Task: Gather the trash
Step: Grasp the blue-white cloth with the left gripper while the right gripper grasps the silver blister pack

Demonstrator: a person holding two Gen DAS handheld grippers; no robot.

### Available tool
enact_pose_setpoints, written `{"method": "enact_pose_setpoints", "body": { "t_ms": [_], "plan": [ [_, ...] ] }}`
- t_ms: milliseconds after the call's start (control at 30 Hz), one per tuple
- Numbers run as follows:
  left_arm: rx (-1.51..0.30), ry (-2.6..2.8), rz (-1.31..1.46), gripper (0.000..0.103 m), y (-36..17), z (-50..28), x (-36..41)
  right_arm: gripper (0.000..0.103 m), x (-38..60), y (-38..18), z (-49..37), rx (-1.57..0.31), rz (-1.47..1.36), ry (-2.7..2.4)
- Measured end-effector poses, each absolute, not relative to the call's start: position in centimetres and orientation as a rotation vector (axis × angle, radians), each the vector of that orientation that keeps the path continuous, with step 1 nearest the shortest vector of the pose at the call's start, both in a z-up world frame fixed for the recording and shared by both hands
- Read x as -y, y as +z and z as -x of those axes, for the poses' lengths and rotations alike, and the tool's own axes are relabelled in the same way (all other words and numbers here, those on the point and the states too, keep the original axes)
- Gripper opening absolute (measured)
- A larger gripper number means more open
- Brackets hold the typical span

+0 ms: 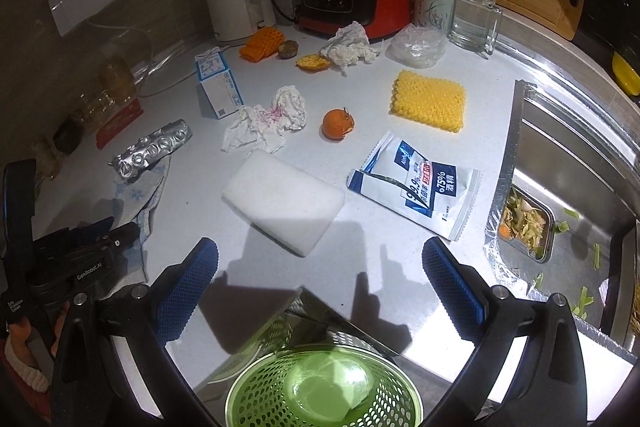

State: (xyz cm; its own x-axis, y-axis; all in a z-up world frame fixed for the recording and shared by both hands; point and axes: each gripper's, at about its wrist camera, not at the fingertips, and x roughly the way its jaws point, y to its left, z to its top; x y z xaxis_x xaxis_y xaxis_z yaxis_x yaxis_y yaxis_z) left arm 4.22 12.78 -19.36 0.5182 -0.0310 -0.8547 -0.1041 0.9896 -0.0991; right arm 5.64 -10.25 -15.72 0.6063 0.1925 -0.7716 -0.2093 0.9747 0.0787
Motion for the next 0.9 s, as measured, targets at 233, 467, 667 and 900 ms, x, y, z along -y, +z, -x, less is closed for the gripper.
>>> {"method": "enact_pose_setpoints", "body": {
  "t_ms": [233,467,667,900],
  "plan": [
    [-0.983,0.053,0.154,0.021,-19.5,-3.2,-13.0,0.101,3.5,-14.4,-8.7,-0.895,0.001,0.439],
    [-0.932,0.004,0.195,0.014,-19.8,-2.1,-13.8,0.101,-5.8,-16.3,-14.5,-1.047,-0.121,0.533],
    [-0.915,-0.056,0.239,0.013,-20.0,-0.5,-14.9,0.091,-10.2,-18.7,-17.7,-1.189,-0.207,0.465],
    [-0.912,-0.117,0.277,0.013,-20.1,0.8,-16.2,0.085,-13.0,-20.7,-18.1,-1.251,-0.168,0.338]
  ]
}}
